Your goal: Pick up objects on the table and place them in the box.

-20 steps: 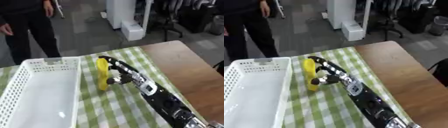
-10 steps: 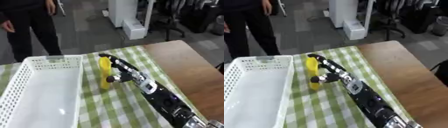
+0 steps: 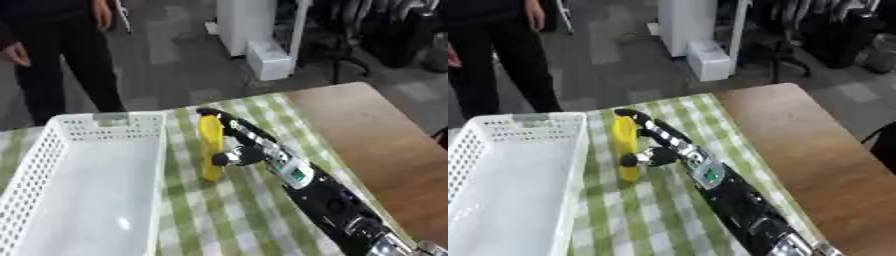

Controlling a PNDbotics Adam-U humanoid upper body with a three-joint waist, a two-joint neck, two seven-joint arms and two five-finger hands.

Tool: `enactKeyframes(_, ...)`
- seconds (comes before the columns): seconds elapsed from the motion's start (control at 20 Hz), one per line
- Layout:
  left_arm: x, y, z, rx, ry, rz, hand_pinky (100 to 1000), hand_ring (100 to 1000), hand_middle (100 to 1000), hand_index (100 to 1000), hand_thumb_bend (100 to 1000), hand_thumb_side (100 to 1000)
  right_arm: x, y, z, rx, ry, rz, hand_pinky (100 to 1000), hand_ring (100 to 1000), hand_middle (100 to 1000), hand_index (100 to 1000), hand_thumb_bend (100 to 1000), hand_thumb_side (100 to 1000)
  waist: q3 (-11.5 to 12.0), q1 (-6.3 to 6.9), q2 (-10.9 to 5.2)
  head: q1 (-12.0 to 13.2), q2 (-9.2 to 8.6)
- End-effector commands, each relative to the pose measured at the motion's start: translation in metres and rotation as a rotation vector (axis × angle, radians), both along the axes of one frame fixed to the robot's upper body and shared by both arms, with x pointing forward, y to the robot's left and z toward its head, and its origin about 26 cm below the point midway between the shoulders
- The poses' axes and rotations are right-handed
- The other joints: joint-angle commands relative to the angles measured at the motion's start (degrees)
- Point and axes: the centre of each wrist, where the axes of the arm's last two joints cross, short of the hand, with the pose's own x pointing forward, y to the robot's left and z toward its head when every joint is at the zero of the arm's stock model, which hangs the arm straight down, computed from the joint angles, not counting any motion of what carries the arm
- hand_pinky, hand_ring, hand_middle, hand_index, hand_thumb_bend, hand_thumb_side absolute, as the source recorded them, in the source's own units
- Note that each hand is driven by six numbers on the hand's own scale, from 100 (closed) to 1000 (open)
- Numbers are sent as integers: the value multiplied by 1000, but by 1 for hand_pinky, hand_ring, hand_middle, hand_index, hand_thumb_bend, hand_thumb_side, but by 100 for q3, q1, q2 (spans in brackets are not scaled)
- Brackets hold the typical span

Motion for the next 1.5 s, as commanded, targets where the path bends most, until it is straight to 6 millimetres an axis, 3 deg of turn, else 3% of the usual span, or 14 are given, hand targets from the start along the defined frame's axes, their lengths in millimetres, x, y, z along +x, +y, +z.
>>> enactKeyframes(0.05,-1,-2,7,7,-30,-10,642,590,864,899,384,773,2,-5,18,-10,-37,-7,692,1000,1000,1000,1000,675,13,-7,-81,-54,-93)
enactKeyframes(0.7,-1,-3,10,4,-40,-19,644,591,864,899,383,772,2,-5,20,-13,-24,-3,669,1000,1000,1000,1000,638,76,-26,-33,-25,-138)
enactKeyframes(0.8,0,-5,12,3,-44,-24,644,591,864,899,383,773,3,-5,20,-4,-9,-1,535,966,1000,1000,1000,577,106,-29,-12,-16,-192)
enactKeyframes(0.85,0,-5,13,3,-48,-28,645,592,864,899,383,773,3,-5,21,3,4,0,381,906,1000,1000,1000,513,130,-32,5,-12,-237)
enactKeyframes(0.9,0,-6,14,2,-52,-33,645,591,864,899,383,772,3,-5,22,13,18,1,405,916,1000,1000,1000,515,157,-36,24,-10,-283)
enactKeyframes(0.95,1,-8,15,1,-57,-38,645,592,864,898,384,772,4,-5,24,26,28,1,100,669,974,1000,1000,475,190,-42,50,-2,-343)
enactKeyframes(1.0,1,-9,17,0,-62,-44,645,592,864,898,383,772,4,-6,26,41,34,0,100,702,986,1000,1000,480,226,-50,76,0,-399)
enactKeyframes(1.05,2,-10,19,-1,-68,-50,645,591,864,898,383,772,4,-7,30,73,26,-6,100,204,613,653,1000,415,269,-58,108,-2,-468)
enactKeyframes(1.1,2,-12,20,-1,-74,-58,645,591,864,898,383,772,5,-8,36,117,0,-18,100,100,248,316,1000,393,319,-69,144,-9,-538)
enactKeyframes(1.15,3,-14,22,-2,-80,-66,644,591,864,898,384,773,5,-8,41,157,-36,-23,100,100,100,100,779,220,367,-80,178,-15,-590)
enactKeyframes(1.2,3,-15,24,-2,-85,-73,644,591,864,898,384,773,4,-5,46,192,-69,-15,100,100,100,100,779,220,406,-91,209,-18,-623)
enactKeyframes(1.25,3,-16,25,-3,-89,-78,643,589,864,899,383,774,4,-1,48,214,-80,1,100,100,100,100,673,111,433,-96,236,-19,-635)
enactKeyframes(1.5,4,-17,27,-3,-96,-88,642,587,864,899,382,774,2,16,62,294,-38,98,100,100,100,100,699,100,469,-97,294,-6,-607)
